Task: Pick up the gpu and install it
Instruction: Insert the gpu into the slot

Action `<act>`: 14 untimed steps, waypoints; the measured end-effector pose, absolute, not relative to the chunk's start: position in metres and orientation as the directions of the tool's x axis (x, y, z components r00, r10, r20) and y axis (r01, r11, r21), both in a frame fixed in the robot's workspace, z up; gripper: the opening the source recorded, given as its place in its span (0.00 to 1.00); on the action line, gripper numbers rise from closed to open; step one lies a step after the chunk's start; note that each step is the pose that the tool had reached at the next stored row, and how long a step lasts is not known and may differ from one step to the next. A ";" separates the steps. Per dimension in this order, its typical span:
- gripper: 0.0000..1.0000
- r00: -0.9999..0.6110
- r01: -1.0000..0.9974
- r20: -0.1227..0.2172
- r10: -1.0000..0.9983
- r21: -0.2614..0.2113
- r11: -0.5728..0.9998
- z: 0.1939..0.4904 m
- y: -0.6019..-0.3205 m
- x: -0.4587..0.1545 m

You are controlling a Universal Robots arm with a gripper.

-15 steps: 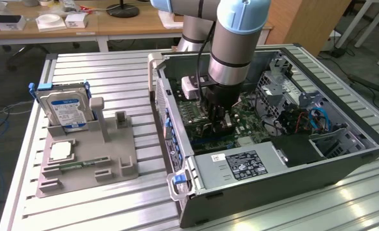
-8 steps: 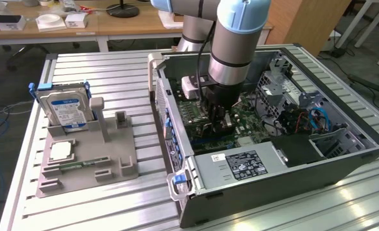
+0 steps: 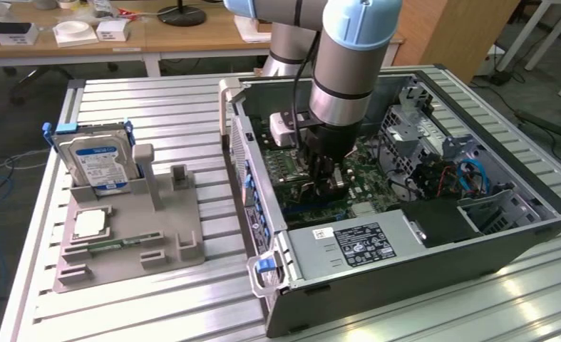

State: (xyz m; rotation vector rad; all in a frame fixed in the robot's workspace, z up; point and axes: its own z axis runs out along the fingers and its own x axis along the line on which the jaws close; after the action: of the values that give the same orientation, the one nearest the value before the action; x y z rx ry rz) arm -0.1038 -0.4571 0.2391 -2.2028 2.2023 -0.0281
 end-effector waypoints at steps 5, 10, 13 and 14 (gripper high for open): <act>0.27 0.000 -1.000 -0.006 -1.000 -0.031 0.000 0.238 -0.457 -0.104; 0.27 0.000 -0.999 -0.006 -1.000 -0.032 0.000 0.237 -0.457 -0.104; 0.27 0.000 -0.999 -0.006 -1.000 -0.032 0.000 0.237 -0.457 -0.105; 0.27 0.000 -0.999 -0.006 -1.000 -0.032 0.000 0.237 -0.457 -0.105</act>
State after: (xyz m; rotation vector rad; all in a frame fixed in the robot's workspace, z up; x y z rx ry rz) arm -0.1048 -0.4570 0.2372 -2.2026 2.2021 -0.0284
